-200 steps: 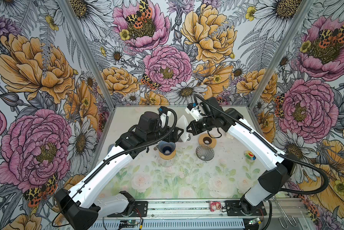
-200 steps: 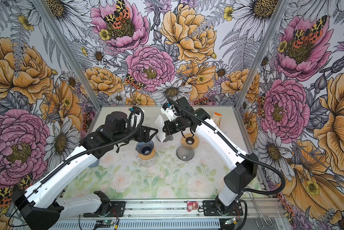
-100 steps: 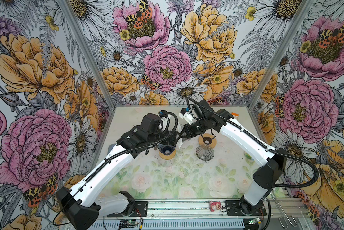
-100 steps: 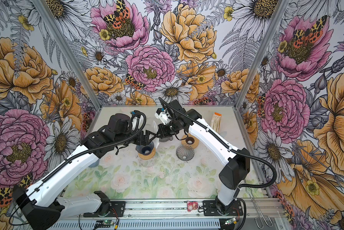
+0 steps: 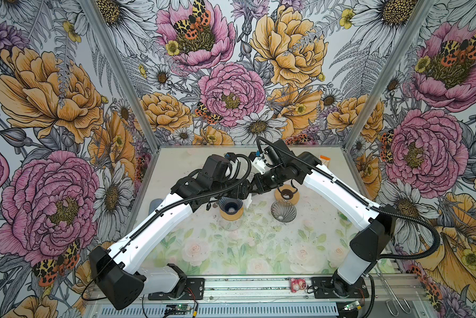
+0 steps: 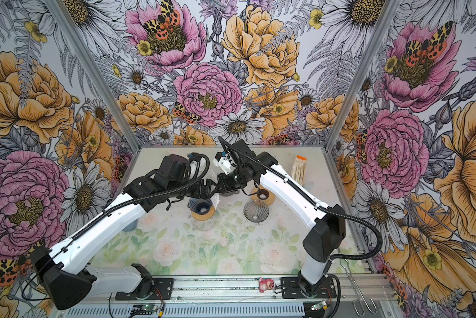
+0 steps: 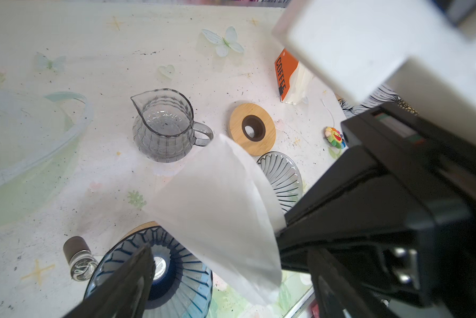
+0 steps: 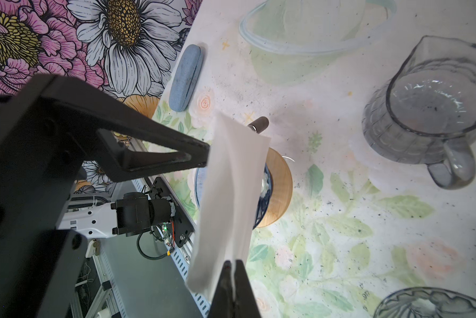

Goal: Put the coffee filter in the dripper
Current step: 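Lower the filter into the blue dripper while the left gripper moves beside it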

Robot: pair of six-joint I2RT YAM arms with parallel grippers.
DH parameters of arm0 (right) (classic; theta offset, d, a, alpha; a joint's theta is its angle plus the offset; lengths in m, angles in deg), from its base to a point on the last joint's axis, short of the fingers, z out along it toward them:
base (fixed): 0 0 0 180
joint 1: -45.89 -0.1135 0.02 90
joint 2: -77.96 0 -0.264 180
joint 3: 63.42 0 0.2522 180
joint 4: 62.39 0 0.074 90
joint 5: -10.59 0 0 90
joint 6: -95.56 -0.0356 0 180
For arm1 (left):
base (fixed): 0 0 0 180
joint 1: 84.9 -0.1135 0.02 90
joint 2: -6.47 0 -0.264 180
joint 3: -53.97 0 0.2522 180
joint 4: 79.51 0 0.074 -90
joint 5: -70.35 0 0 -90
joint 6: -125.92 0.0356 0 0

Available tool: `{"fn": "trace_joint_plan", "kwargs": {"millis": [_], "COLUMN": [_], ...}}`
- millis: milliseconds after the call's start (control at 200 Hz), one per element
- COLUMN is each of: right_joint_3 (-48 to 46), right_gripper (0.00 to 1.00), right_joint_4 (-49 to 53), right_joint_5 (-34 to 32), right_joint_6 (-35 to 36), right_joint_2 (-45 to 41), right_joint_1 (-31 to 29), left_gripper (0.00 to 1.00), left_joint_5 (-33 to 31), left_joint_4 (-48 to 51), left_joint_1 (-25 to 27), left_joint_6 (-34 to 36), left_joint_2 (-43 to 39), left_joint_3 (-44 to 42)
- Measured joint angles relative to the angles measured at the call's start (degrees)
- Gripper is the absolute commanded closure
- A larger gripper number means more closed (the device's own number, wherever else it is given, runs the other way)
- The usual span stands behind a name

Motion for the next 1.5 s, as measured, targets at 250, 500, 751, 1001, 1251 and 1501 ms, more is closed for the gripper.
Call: {"fn": "trace_joint_plan", "kwargs": {"millis": [250, 500, 751, 1001, 1251, 1501], "right_joint_3": [-0.5, -0.5, -0.3, 3.2, 4.0, 4.0], "right_gripper": [1.00, 1.00, 1.00, 1.00, 1.00, 1.00], "right_joint_4": [0.9, 1.4, 1.4, 1.6, 1.6, 1.6], "right_joint_5": [0.2, 1.1, 2.8, 5.5, 8.4, 9.5], "right_joint_6": [0.5, 0.9, 0.8, 0.6, -0.5, -2.0], "right_joint_2": [-0.3, -0.4, -0.4, 0.9, 2.5, 4.1], "right_joint_1": [0.0, -0.2, -1.4, -3.5, -4.3, -4.5], "left_gripper": [0.17, 0.18, 0.18, 0.19, 0.19, 0.20], "left_joint_5": [-1.3, -2.5, -2.5, -2.5, -2.5, -2.5], "left_joint_4": [1.5, 2.3, 2.6, 3.4, 4.4, 4.4], "left_joint_1": [-2.1, -3.7, -5.9, -6.5, -7.2, -8.1], "left_joint_6": [-0.5, -1.0, -1.1, -1.0, -1.0, -1.0], "left_joint_2": [-0.3, -2.6, -5.9, -6.6, -7.7, -8.9], "left_joint_3": [-0.5, -2.1, -2.9, -4.5, -5.2, -6.1]}}
